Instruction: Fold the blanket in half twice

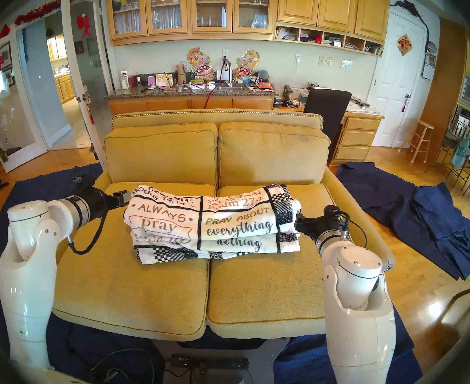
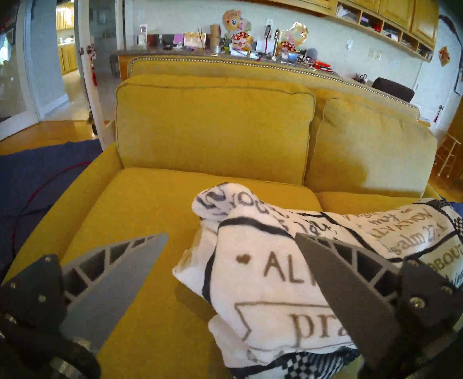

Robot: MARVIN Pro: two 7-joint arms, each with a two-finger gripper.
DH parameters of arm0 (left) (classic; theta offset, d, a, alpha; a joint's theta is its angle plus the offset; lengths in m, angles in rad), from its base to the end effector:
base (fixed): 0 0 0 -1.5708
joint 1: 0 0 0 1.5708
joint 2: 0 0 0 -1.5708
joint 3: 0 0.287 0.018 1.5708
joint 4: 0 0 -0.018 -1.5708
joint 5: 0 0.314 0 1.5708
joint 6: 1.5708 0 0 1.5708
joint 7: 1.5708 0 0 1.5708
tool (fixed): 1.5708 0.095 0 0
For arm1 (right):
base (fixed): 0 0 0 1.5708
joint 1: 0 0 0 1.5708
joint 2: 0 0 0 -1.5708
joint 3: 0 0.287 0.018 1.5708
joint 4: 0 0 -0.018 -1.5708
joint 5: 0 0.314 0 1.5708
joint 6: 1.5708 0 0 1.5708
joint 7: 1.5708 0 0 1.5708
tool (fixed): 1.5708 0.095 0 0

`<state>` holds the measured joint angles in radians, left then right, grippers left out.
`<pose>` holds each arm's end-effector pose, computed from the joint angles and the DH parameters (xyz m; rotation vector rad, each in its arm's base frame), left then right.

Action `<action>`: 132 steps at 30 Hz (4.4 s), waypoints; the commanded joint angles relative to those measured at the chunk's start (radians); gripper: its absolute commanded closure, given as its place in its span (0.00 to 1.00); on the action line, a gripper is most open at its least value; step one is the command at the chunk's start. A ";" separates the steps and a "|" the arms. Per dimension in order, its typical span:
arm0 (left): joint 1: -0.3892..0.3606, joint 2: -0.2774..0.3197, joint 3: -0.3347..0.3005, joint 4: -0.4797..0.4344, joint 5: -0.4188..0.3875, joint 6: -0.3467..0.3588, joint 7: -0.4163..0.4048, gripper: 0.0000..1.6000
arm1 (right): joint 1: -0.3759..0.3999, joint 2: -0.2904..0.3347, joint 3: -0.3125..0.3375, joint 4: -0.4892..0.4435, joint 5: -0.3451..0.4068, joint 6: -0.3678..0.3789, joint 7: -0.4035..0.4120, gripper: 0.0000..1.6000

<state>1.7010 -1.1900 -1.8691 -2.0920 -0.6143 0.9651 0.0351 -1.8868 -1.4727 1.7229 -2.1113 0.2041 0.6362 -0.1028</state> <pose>0.3536 0.1314 -0.1848 2.6128 0.1203 1.5459 0.3228 -0.0719 -0.2573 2.5506 -0.2227 1.6903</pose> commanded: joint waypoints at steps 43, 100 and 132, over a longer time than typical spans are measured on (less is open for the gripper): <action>-0.365 0.160 0.224 0.493 -0.513 -0.005 0.141 0.00 | 0.046 -0.024 -0.015 -0.002 0.020 -0.002 -0.057 0.00; -0.374 0.291 0.405 0.425 -0.891 -0.005 0.479 1.00 | 0.016 -0.034 0.030 -0.003 0.063 -0.039 -0.024 0.00; -0.369 0.287 0.403 0.426 -0.869 -0.005 0.462 1.00 | 0.210 0.208 0.250 0.236 0.354 0.014 0.348 0.00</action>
<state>1.3610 -0.9100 -1.4512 -1.6480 -1.4807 0.9615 0.5030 -1.7807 -1.3678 1.9659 -1.9403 0.5147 0.6796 0.1826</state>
